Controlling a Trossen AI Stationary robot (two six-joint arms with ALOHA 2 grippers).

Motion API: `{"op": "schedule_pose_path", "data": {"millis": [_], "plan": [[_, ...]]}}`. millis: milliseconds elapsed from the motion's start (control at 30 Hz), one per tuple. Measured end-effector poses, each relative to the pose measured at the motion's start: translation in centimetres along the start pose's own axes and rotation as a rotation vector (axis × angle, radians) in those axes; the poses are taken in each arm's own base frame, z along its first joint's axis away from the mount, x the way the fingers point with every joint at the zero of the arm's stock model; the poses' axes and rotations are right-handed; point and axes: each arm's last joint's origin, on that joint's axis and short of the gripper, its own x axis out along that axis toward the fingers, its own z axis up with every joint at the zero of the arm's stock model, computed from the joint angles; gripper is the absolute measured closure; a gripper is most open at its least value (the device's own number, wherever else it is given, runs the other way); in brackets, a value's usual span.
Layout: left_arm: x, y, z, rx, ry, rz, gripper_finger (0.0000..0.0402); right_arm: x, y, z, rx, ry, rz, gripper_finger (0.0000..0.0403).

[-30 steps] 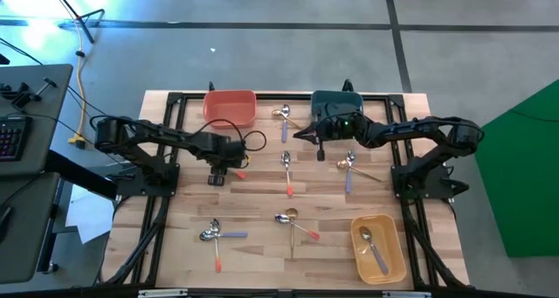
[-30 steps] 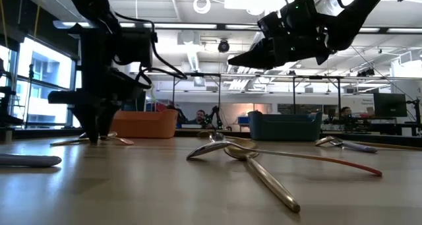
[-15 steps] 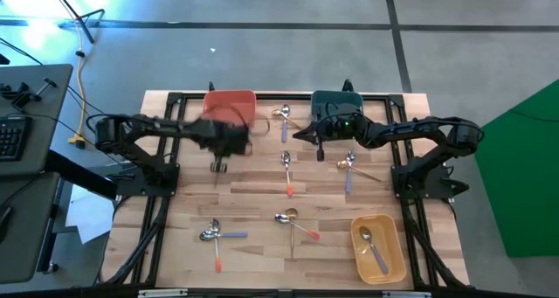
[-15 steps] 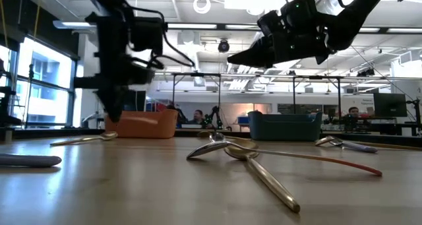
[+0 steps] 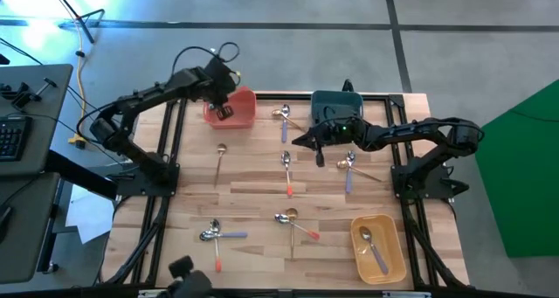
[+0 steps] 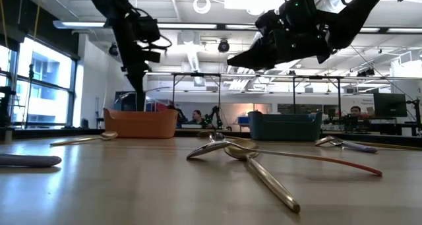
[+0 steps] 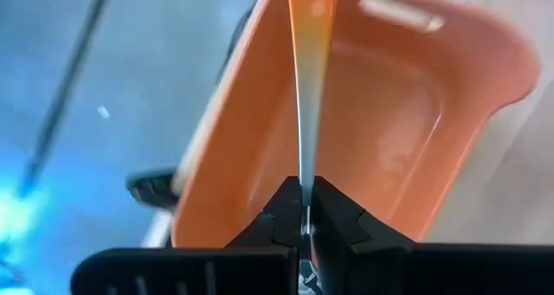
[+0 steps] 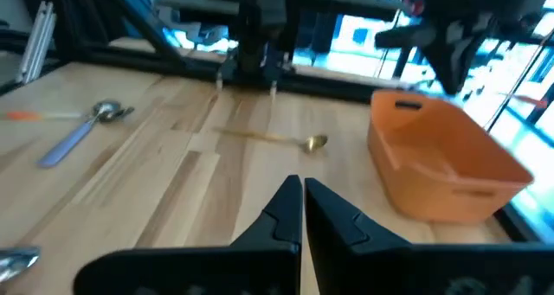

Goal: Sort silverware by color (type)
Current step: Put the orange spoon into the orange bin

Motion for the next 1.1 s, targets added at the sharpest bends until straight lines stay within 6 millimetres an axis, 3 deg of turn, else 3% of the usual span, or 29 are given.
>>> {"op": "schedule_pose_path", "data": {"millis": [167, 333, 500, 1100], "plan": [[0.2, 1.2, -0.7, -0.116, 0.007, -0.039, 0.0400, 0.2, 0.5, -0.5, 0.029, 0.067, -0.043, 0.0403], [0.6, -0.2, -0.6, -0.125, -0.006, -0.099, 0.0401, 0.3, 0.7, -0.4, 0.013, 0.072, -0.051, 0.0403], [2.7, -1.1, -1.3, -0.124, 0.019, -0.104, 0.0401, 0.3, 0.7, -0.4, 0.017, 0.073, -0.051, 0.0403], [10.5, -0.7, -1.4, -0.099, 0.138, -0.102, 0.0401, 0.0, -0.2, -0.4, 0.011, 0.059, -0.116, 0.0403]]}}
